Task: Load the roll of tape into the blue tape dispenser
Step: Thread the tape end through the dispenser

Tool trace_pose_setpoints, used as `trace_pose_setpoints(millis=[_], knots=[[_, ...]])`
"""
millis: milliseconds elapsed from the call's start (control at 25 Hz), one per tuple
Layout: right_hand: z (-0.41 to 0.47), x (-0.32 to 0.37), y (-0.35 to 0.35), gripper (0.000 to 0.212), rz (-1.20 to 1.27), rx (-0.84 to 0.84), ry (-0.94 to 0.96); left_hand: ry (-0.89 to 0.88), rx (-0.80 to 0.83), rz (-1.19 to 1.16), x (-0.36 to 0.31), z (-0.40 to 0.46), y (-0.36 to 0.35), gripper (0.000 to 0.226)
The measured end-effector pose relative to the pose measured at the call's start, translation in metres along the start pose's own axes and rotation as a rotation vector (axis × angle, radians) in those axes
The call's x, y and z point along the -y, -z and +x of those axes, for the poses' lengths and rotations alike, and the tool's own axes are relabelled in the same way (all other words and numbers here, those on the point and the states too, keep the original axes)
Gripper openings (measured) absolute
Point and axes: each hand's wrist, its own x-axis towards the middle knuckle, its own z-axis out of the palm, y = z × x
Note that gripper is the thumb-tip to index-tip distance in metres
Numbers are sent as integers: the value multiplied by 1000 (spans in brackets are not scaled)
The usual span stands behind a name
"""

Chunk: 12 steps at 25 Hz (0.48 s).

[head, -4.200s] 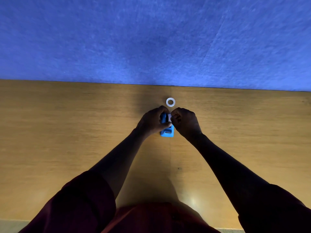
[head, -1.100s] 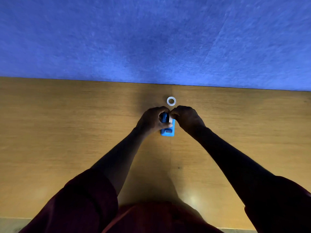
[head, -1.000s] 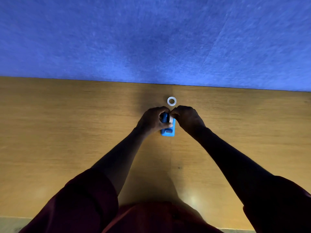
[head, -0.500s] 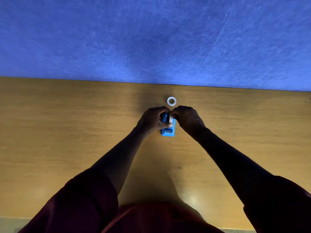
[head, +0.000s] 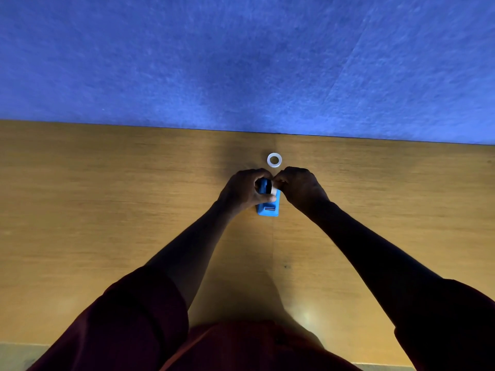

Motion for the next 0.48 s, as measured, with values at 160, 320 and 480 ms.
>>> trace_pose_setpoints(millis=[160,320,480], knots=[[-1,3,1,11,-73,17,8,5,-19,12,0,-3,-3,53],[-5,7,1,6,-154,-8,72,-8,-33,21,0,-5,-4,57],[-5,8,-1,11,-84,-43,26,-19,-40,18,-1,-6,-4,56]])
